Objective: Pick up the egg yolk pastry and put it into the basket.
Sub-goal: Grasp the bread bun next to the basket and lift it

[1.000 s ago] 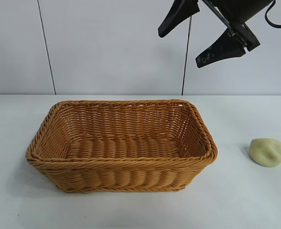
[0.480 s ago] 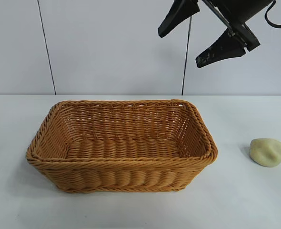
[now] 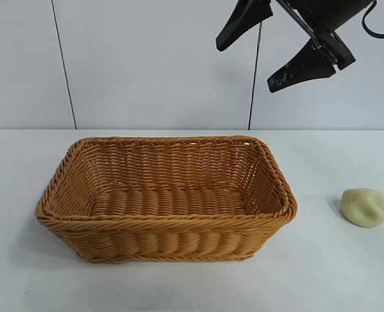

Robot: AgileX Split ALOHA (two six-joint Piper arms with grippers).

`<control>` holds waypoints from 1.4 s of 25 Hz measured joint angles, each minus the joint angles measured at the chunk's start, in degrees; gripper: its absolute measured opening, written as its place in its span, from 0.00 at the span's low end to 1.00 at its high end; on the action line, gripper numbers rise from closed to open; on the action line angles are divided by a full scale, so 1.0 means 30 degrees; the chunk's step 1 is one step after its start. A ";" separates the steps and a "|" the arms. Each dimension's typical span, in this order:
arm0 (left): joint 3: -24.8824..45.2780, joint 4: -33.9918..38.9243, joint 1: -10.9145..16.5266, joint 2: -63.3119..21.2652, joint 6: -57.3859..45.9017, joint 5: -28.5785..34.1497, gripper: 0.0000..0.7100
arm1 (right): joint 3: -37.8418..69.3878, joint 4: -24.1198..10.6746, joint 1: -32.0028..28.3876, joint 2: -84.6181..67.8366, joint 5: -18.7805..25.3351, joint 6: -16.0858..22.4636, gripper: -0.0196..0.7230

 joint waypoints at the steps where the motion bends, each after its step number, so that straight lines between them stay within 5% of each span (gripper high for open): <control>1: 0.0006 0.0000 0.0000 -0.0558 0.0000 0.0003 0.98 | 0.0000 -0.0095 0.0000 0.0000 0.0017 0.0000 0.89; 9: 0.0088 0.0000 0.0000 -0.5018 0.0046 -0.0035 0.98 | 0.0000 -0.1565 0.0000 0.0000 0.0017 0.0327 0.89; 13: 0.0088 0.0000 0.0000 -0.5414 0.0061 -0.0035 0.98 | -0.0077 -0.3309 0.0000 0.0000 0.0119 0.1165 0.89; 16: 0.0088 0.0000 0.0000 -0.5431 0.0061 -0.0035 0.98 | -0.0584 -0.6210 0.0000 0.0000 0.0499 0.2758 0.89; 21: 0.0088 0.0000 0.0000 -0.5431 0.0061 -0.0035 0.98 | -0.1777 -1.2862 0.0000 0.0000 0.2244 0.6246 0.89; 23: 0.0088 0.0000 0.0000 -0.5431 0.0061 -0.0035 0.98 | -0.1929 -1.4333 -0.0199 0.0000 0.2892 0.6846 0.89; 35: 0.0088 0.0000 0.0000 -0.5431 0.0061 -0.0035 0.98 | -0.2001 -1.4636 -0.2867 0.2739 0.3500 0.7225 0.89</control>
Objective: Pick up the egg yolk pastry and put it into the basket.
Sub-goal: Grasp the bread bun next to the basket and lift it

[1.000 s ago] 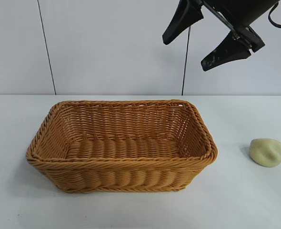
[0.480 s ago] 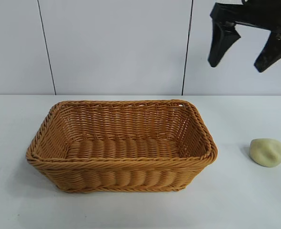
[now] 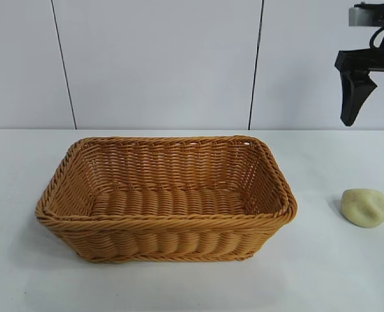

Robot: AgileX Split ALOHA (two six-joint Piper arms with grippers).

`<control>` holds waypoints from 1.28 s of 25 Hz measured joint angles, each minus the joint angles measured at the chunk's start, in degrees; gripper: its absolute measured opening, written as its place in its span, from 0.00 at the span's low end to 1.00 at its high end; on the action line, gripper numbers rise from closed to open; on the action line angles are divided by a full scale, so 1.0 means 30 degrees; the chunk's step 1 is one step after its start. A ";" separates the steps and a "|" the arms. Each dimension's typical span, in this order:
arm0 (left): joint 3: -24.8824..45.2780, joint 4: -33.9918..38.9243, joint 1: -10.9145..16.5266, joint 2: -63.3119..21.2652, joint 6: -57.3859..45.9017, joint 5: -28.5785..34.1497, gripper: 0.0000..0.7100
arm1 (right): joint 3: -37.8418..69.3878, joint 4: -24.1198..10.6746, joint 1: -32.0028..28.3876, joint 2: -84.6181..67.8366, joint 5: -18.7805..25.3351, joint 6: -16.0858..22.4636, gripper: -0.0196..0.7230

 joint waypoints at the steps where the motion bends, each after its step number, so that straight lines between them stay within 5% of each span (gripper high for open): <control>1: 0.0000 0.0000 0.0000 0.0000 0.0000 0.0000 0.98 | 0.0000 0.0015 0.0000 0.0308 0.0020 0.0000 0.89; 18: 0.0000 0.0000 0.0000 0.0000 0.0000 0.0000 0.98 | 0.0000 -0.0030 0.0000 0.5621 -0.1087 0.0056 0.87; 22: 0.0000 0.0000 0.0000 0.0000 0.0000 0.0000 0.98 | -0.0014 -0.0346 0.0000 0.5621 -0.1087 0.0056 0.70; 28: 0.0000 0.0000 0.0000 0.0000 0.0000 0.0000 0.98 | -0.0014 -0.0346 0.0000 0.5621 -0.0999 0.0056 0.30; 32: 0.0000 0.0000 0.0000 0.0000 0.0000 0.0000 0.98 | -0.0014 -0.0474 0.0000 0.5551 -0.0665 0.0012 0.21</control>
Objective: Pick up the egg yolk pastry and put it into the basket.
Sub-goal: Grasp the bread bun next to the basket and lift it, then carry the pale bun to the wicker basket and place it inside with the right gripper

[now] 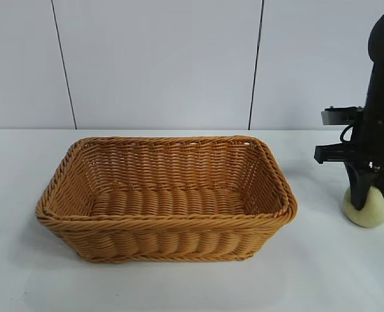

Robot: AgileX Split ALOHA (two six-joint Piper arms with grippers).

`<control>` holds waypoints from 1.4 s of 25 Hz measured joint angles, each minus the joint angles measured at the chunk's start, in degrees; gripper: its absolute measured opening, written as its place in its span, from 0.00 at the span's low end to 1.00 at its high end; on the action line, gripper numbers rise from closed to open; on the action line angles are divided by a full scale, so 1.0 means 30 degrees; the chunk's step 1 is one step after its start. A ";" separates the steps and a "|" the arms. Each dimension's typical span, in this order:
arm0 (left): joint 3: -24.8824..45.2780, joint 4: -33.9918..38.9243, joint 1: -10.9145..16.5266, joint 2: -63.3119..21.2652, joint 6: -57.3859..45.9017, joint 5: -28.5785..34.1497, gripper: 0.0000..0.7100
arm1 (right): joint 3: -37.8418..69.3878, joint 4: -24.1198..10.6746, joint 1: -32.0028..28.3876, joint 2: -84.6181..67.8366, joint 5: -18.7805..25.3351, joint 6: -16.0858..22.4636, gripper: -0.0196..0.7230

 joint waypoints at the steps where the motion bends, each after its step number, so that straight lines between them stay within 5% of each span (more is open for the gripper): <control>1: 0.0000 0.0000 0.0000 0.0000 0.0000 0.0000 0.98 | 0.0000 -0.0043 0.0000 -0.0135 0.0194 -0.0050 0.20; 9: 0.0000 0.0016 0.0000 0.0000 0.0000 0.0000 0.98 | -0.3760 -0.0180 0.0000 -0.2378 0.3733 -0.0592 0.20; 17: 0.0000 0.0016 0.0000 0.0000 0.0000 0.0000 0.98 | -0.7317 -0.0098 0.0640 -0.2568 0.4266 -0.0592 0.20; 35: 0.0000 0.0016 0.0000 0.0000 0.0000 0.0000 0.98 | -0.7317 0.0128 0.9484 -0.2568 0.4059 0.0125 0.20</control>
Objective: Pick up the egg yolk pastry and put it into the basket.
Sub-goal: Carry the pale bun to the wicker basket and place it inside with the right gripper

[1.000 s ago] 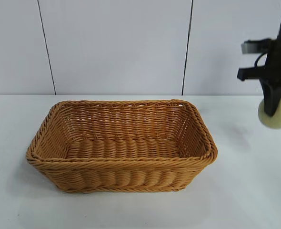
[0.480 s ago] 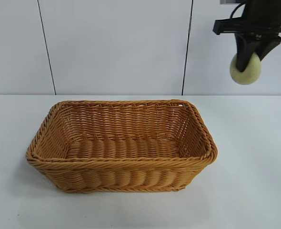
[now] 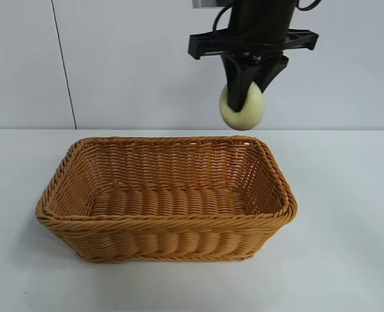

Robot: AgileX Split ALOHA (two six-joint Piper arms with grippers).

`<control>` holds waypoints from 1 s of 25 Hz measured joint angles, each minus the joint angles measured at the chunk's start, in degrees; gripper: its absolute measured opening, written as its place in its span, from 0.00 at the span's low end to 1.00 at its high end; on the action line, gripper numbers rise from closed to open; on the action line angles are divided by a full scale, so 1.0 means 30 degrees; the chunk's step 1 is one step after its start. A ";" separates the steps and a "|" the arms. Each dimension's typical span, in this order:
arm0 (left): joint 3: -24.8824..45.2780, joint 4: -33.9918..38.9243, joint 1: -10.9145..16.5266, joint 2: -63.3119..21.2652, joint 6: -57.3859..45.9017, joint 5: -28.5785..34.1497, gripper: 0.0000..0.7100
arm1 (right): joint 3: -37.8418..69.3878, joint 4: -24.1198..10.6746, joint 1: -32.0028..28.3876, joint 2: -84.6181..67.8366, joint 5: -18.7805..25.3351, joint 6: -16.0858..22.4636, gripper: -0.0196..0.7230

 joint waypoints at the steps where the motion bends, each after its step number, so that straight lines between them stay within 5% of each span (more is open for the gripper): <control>1: 0.0000 0.0000 0.0000 0.0000 0.0000 0.0000 0.98 | 0.0000 0.0000 0.0000 0.0000 0.0000 0.0000 0.20; 11: 0.0000 0.0000 0.0000 0.0000 0.0000 0.0000 0.98 | -0.0005 0.0000 0.2563 0.2351 -0.2198 0.0805 0.19; 20: 0.0000 0.0000 0.0000 0.0000 0.0000 0.0000 0.98 | -0.0005 0.0164 0.2770 0.5870 -0.3674 0.1275 0.19; 22: 0.0000 0.0000 0.0000 0.0000 0.0000 0.0000 0.98 | -0.0005 0.0164 0.2770 0.5954 -0.3865 0.1275 0.24; 25: 0.0000 0.0000 0.0000 0.0000 0.0000 0.0000 0.98 | -0.0174 0.0184 0.2770 0.5954 -0.3912 0.1275 0.46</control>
